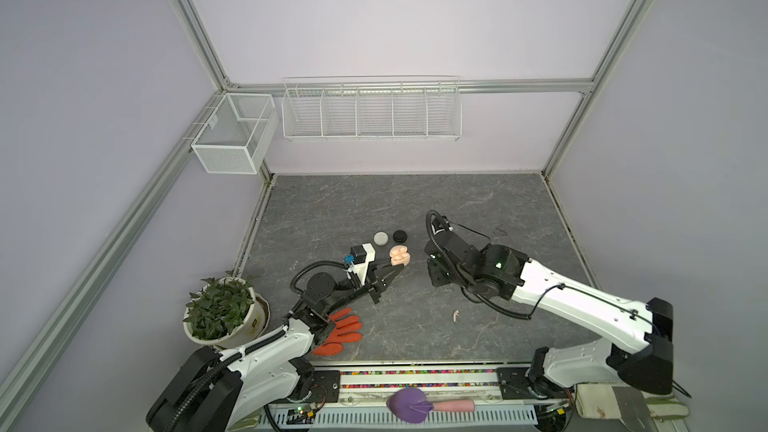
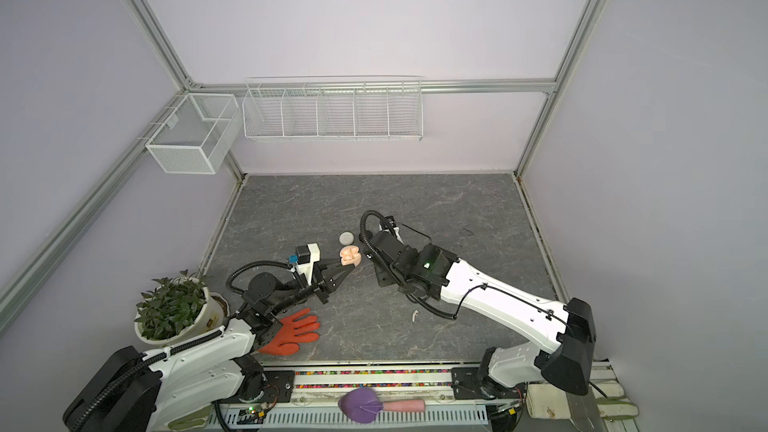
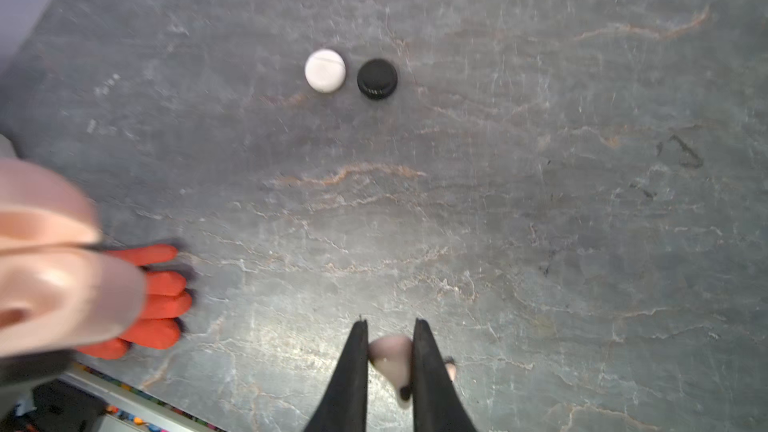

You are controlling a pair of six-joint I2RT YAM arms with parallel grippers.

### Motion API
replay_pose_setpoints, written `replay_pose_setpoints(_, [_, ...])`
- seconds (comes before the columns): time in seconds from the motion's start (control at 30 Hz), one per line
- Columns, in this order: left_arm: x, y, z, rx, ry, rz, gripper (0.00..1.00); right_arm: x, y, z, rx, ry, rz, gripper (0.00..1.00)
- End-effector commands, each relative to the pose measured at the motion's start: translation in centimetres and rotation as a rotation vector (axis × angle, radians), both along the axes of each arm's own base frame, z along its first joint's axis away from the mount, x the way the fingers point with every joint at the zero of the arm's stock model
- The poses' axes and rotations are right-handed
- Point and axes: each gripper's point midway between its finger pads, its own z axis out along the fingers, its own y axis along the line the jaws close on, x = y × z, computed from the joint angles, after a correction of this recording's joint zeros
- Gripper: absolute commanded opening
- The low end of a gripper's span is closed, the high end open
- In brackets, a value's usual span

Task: Insert the wireless bluetooth earbuds into the charging case
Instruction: 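Lift the pink earbud toward the open case in the left gripper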

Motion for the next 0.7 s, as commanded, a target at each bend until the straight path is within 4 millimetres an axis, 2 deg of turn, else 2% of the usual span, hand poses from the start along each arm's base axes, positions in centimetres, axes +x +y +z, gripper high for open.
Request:
replay_pose_setpoints(0.0, [-0.4, -0.4, 2.2, -0.03, -0.077, -0.03, 0.0, 0.5, 0.5, 2.5, 0.024, -0.076, 0.024, 0.14])
replay_pose_setpoints(0.13, [-0.5, -0.7, 2.2, -0.023, -0.083, -0.05, 0.0, 0.3, 2.7, 5.2, 0.11, -0.139, 0.087, 0.13])
replay_pose_setpoints(0.27, [-0.6, -0.8, 2.3, -0.03, -0.09, -0.058, 0.0, 0.0, 4.0, 7.2, 0.147, -0.192, 0.105, 0.1])
replay_pose_setpoints(0.5, [-0.8, -0.7, 2.2, -0.036, -0.117, -0.06, 0.0, -0.9, 5.3, 9.6, 0.237, -0.267, 0.113, 0.08])
replay_pose_setpoints(0.67, [-0.8, -0.3, 2.7, -0.047, -0.133, -0.037, 0.0, -1.8, 7.5, 10.0, 0.278, -0.294, 0.181, 0.07])
